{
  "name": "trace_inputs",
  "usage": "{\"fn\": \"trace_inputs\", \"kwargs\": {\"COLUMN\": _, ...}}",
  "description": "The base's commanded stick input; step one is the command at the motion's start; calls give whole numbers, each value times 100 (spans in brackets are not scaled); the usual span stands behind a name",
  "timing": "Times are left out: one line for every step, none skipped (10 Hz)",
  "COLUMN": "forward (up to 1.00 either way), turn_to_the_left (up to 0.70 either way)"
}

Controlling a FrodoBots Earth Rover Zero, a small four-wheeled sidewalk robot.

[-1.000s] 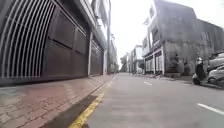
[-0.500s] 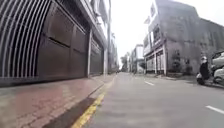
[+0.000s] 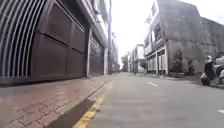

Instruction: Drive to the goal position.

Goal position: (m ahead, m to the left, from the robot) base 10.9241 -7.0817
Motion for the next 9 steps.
{"fn": "trace_inputs", "kwargs": {"forward": 50, "turn_to_the_left": 0}}
{"fn": "trace_inputs", "kwargs": {"forward": 50, "turn_to_the_left": 0}}
{"fn": "trace_inputs", "kwargs": {"forward": 50, "turn_to_the_left": 0}}
{"fn": "trace_inputs", "kwargs": {"forward": 50, "turn_to_the_left": 0}}
{"fn": "trace_inputs", "kwargs": {"forward": 50, "turn_to_the_left": 0}}
{"fn": "trace_inputs", "kwargs": {"forward": 50, "turn_to_the_left": 0}}
{"fn": "trace_inputs", "kwargs": {"forward": 50, "turn_to_the_left": 0}}
{"fn": "trace_inputs", "kwargs": {"forward": 50, "turn_to_the_left": 0}}
{"fn": "trace_inputs", "kwargs": {"forward": 50, "turn_to_the_left": 0}}
